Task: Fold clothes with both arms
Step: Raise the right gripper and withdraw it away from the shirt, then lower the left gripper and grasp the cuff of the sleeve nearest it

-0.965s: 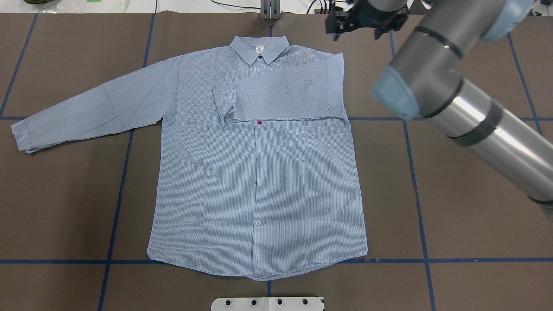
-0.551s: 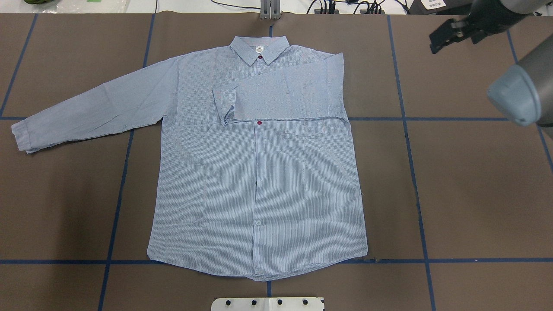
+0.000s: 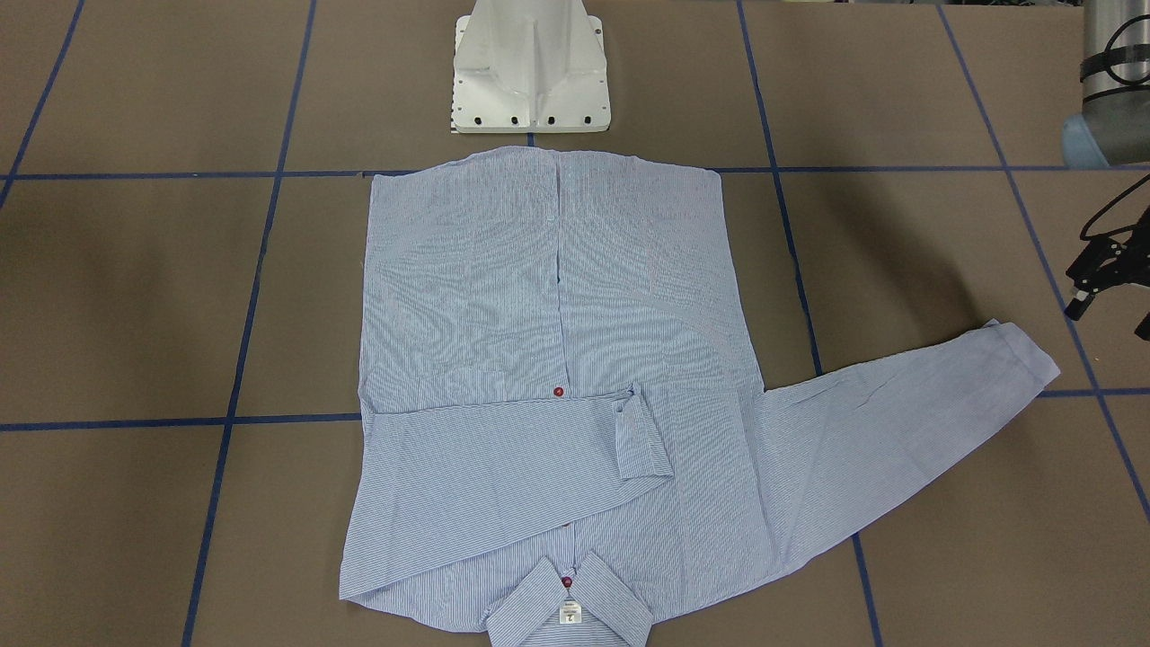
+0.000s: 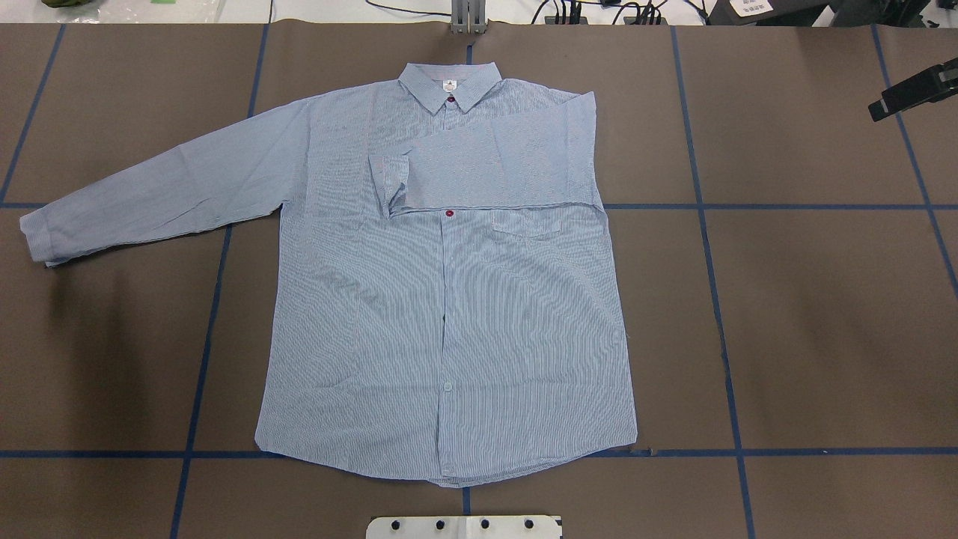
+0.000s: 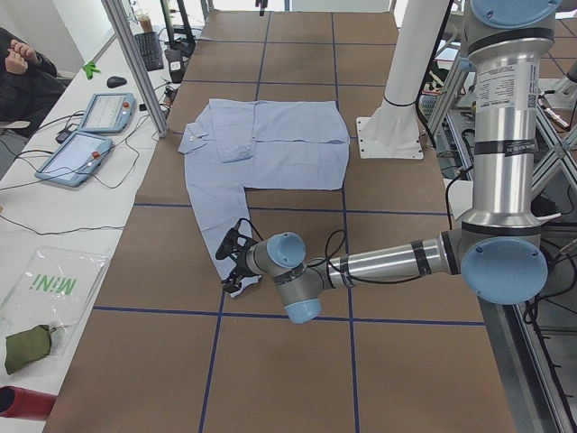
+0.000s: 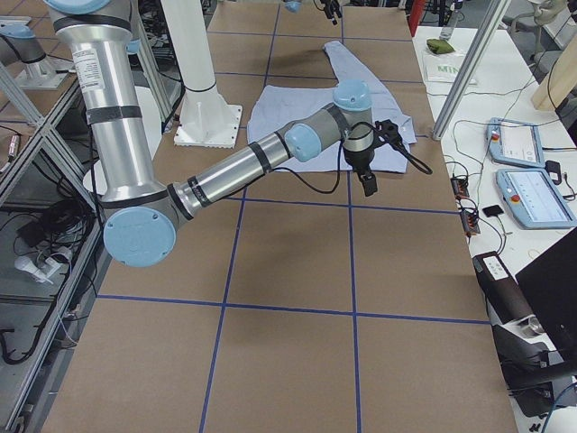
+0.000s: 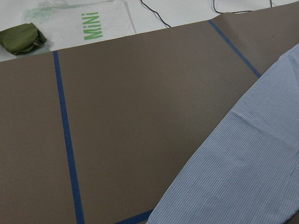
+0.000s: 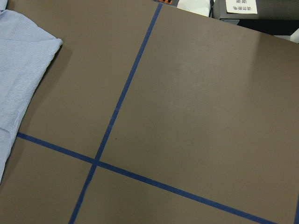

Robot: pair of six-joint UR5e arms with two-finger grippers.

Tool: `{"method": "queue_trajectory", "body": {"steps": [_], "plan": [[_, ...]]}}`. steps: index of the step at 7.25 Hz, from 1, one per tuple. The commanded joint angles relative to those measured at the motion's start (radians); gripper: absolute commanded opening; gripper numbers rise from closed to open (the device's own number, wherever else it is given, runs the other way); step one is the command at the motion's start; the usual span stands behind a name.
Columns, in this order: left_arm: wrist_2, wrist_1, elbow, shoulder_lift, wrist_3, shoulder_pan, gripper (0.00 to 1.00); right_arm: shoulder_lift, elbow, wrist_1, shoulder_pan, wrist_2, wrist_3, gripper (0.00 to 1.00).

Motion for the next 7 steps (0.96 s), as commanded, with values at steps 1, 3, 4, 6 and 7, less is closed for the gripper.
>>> {"method": "queue_trajectory", "body": {"steps": [1,3,4,6,7], "plan": [[0.052,-0.076,0.082,-0.021,-0.091,0.082,1.0,-0.011,-0.001,0.015,0.009,0.006,0.0,1.0],[0.056,-0.195,0.171,-0.02,-0.125,0.091,0.98,-0.011,-0.001,0.015,0.009,0.006,0.002,1.0],[0.056,-0.234,0.188,-0.017,-0.146,0.094,0.97,-0.011,-0.001,0.017,0.009,0.006,0.002,1.0],[0.115,-0.263,0.188,-0.017,-0.246,0.151,0.96,-0.015,-0.001,0.017,0.009,0.006,0.002,1.0],[0.134,-0.286,0.188,-0.017,-0.351,0.185,0.89,-0.02,0.0,0.019,0.009,0.006,0.002,1.0]]}}
